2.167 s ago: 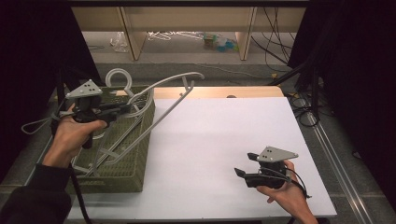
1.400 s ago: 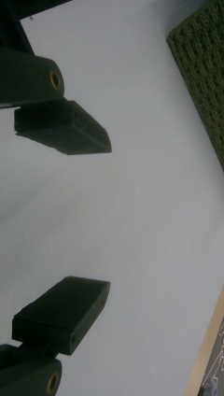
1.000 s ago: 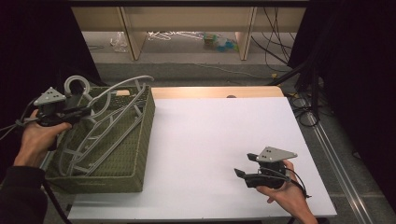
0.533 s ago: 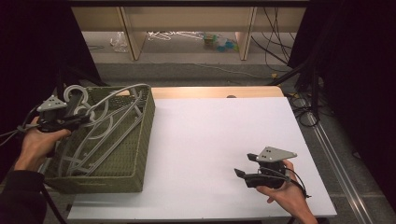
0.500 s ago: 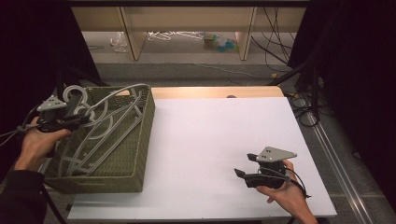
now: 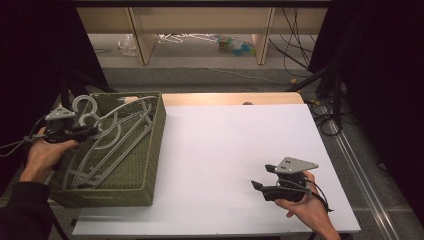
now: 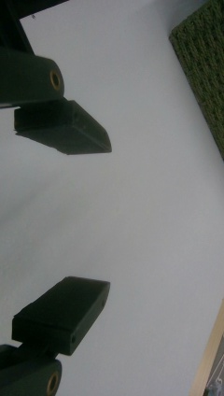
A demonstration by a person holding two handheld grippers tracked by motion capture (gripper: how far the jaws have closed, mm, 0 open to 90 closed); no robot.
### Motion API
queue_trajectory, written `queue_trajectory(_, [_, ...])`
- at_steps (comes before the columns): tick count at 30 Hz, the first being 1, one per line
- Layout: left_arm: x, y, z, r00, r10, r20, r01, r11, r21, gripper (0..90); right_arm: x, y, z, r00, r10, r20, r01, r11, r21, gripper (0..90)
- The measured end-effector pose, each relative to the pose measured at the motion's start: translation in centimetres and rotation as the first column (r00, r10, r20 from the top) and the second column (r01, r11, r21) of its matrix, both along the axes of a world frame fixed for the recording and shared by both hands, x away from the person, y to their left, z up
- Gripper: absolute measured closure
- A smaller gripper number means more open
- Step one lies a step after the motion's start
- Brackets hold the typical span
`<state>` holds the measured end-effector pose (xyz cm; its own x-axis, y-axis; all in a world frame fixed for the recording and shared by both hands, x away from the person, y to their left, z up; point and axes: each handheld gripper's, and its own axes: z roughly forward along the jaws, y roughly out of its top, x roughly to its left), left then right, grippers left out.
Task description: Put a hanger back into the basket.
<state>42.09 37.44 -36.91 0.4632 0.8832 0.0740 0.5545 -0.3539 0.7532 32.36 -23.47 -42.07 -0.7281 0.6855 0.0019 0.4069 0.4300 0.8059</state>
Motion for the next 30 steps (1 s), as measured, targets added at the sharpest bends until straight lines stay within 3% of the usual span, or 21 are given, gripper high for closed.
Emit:
queue_trajectory(2, [0.2,-0.1,-0.3,0.9997,0.011,-0.023,-0.011,0.9998,0.018,80.1,0.0,0.0,0.0,1.0000,-0.001,-0.001,0.001,1.000,0.003,28.9])
queue_trajectory(3, [0.2,-0.1,-0.7,0.9994,0.023,-0.024,-0.023,0.9997,0.000,80.1,0.0,0.0,0.0,1.0000,0.001,0.001,-0.001,1.000,0.003,28.9])
queue_trajectory(4, [0.3,0.0,-0.9,0.9992,0.012,-0.039,-0.011,0.9999,0.010,80.1,0.0,0.0,0.0,1.0000,0.001,0.000,-0.001,1.000,0.004,28.9])
queue_trajectory(11, [0.8,0.2,-2.6,0.9940,0.059,-0.092,-0.059,0.9983,0.000,79.7,0.0,0.0,0.1,1.0000,0.002,-0.001,-0.002,1.000,0.002,28.9])
queue_trajectory(15, [0.9,0.4,-3.1,0.9919,0.086,-0.094,-0.086,0.9963,0.001,79.3,0.0,-0.1,0.1,1.0000,0.004,-0.001,-0.004,1.000,0.001,28.9])
queue_trajectory(19, [1.1,0.7,-3.7,0.9854,0.126,-0.115,-0.126,0.9921,0.008,76.8,0.0,0.0,0.1,1.0000,-0.001,0.002,0.001,1.000,0.007,28.9])
queue_trajectory(24, [0.9,1.2,-4.2,0.9800,0.163,-0.113,-0.164,0.9864,0.002,70.1,0.0,-0.1,0.1,1.0000,-0.006,-0.006,0.006,1.000,0.006,28.9])
queue_trajectory(30, [0.0,1.2,-3.2,0.9737,0.223,-0.046,-0.225,0.9737,-0.035,54.9,0.0,0.0,0.1,1.0000,-0.007,-0.002,0.007,1.000,0.007,28.9])
